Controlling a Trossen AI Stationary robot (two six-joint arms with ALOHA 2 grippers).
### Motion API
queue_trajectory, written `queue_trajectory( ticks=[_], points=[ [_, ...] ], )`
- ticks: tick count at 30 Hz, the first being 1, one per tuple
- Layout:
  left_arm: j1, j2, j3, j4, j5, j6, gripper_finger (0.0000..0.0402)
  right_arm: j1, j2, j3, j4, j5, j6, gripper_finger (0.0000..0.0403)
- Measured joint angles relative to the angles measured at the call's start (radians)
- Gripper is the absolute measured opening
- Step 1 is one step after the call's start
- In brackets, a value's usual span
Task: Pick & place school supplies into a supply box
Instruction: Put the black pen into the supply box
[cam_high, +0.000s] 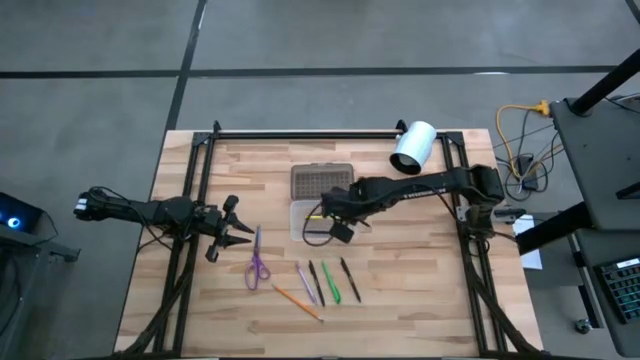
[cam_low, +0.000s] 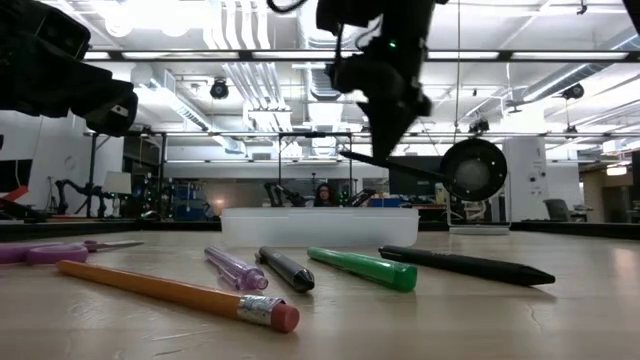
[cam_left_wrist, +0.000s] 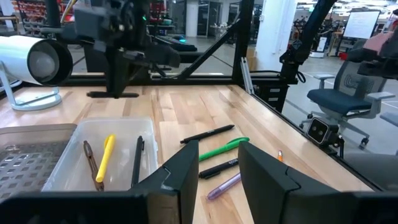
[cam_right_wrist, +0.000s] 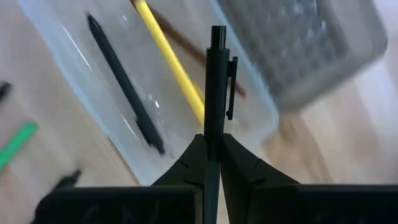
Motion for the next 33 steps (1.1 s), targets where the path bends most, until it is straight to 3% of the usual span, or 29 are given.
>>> queue_trajectory(
  ticks=[9,19,33],
  points=[
    [0.000,0.000,0.000,0.000,0.000,0.000,0.0099,-0.006,0.007,0.016,0.168,-0.010,-0.251,0.0013],
    [0.000,0.006,0.000,0.000,0.000,0.000,0.0099,-0.003,0.087,0.024,0.237,-0.067,-0.463,0.0013],
    [0.000,0.064,0.000,0.000,0.000,0.000,0.0099,-0.004,0.223,0.116,0.228,-0.094,-0.565,0.0014]
  ],
)
